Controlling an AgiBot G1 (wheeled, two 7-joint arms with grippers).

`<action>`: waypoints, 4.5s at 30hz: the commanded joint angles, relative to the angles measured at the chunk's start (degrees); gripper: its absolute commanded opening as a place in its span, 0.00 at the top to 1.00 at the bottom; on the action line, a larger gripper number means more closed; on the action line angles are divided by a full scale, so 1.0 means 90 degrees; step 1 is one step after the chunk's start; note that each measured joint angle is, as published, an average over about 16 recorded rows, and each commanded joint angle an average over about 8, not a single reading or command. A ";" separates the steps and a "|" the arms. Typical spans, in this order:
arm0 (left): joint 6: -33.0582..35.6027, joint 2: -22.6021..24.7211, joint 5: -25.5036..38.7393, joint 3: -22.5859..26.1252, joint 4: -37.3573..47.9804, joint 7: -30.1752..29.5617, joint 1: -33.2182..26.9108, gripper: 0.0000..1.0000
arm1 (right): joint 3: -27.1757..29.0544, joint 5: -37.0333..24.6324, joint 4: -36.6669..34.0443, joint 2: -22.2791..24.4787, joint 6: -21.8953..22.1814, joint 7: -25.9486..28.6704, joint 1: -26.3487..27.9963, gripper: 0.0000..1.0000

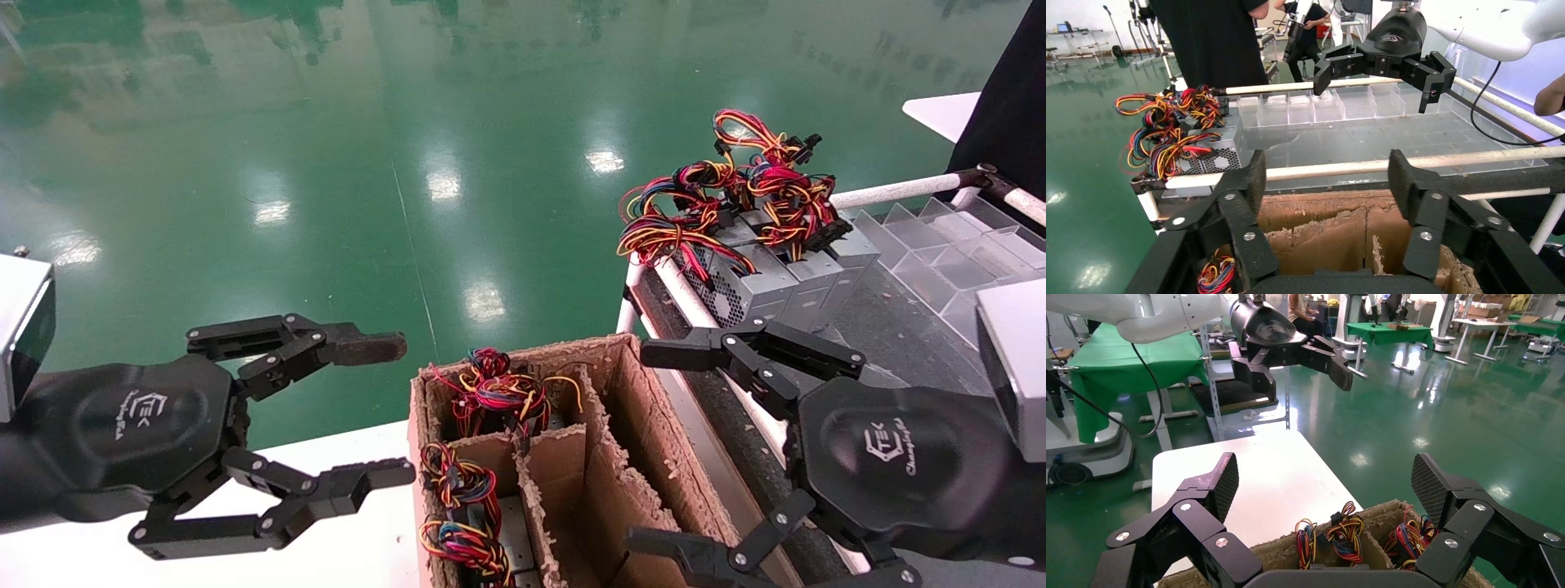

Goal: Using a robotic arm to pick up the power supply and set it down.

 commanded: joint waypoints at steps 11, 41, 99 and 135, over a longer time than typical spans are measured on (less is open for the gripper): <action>0.0000 0.0000 0.0000 0.0000 0.0000 0.0000 0.0000 1.00 | 0.0000 0.0000 0.0000 0.0000 0.0000 0.0000 0.0000 0.00; 0.0000 0.0000 0.0000 0.0000 0.0000 0.0000 0.0000 0.00 | 0.0000 0.0000 0.0001 0.0000 0.0000 0.0001 0.0000 0.00; 0.0000 -0.0001 0.0000 0.0001 0.0002 0.0000 0.0001 0.00 | -0.2024 -0.2782 -0.1851 -0.2647 0.0470 -0.0498 0.0724 1.00; 0.0000 -0.0001 -0.0001 0.0002 0.0002 0.0001 0.0001 0.00 | -0.1802 -0.2383 -0.2781 -0.2856 0.0366 -0.1125 0.0640 1.00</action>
